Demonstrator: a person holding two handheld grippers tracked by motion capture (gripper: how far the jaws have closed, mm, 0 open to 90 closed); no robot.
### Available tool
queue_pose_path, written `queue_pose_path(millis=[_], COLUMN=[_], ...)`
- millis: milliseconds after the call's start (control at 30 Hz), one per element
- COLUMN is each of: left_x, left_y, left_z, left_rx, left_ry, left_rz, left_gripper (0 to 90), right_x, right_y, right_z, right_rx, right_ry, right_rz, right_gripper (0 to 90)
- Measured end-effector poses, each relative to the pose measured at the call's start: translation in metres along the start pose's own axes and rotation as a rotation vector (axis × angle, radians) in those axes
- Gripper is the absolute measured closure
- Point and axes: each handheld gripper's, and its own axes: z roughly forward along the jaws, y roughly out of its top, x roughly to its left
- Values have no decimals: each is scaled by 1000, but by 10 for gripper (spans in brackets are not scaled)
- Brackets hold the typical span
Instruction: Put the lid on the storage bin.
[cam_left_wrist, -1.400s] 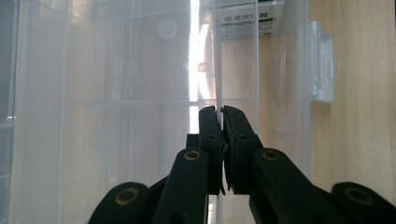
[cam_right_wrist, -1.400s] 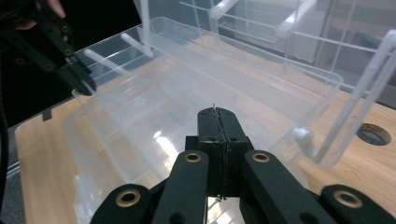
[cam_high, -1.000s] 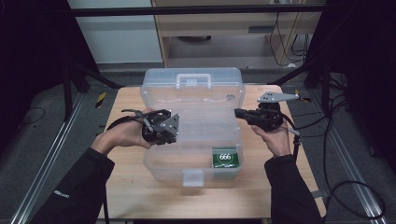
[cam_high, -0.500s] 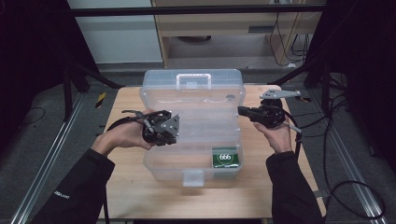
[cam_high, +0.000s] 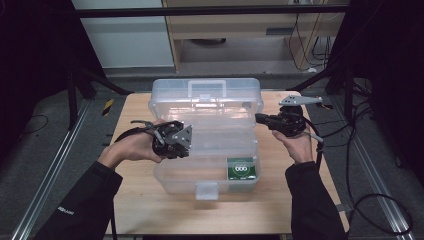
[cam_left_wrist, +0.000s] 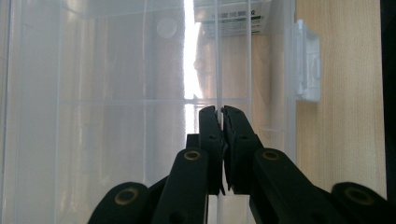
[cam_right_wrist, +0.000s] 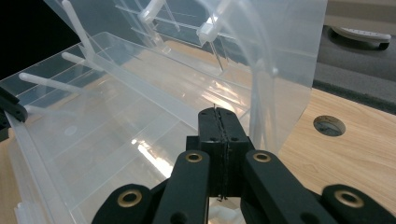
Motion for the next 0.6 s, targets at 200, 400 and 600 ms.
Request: queue_pose_path(millis=[200, 400, 600], left_x=[-4, -4, -6], left_y=[-1, -2, -4], left_z=[2, 2, 1], left_rx=[-8, -15, -34], left_ry=[-5, -4, 4], left_rz=[5, -2, -3], left_gripper=[864, 859, 837], right_x=[1, 2, 4], right_y=[0, -1, -1], right_z=[-1, -1, -1], right_rx=[0, -2, 5], right_ry=[12, 19, 22], right_rz=[1, 8, 7], right_gripper=[900, 900, 900])
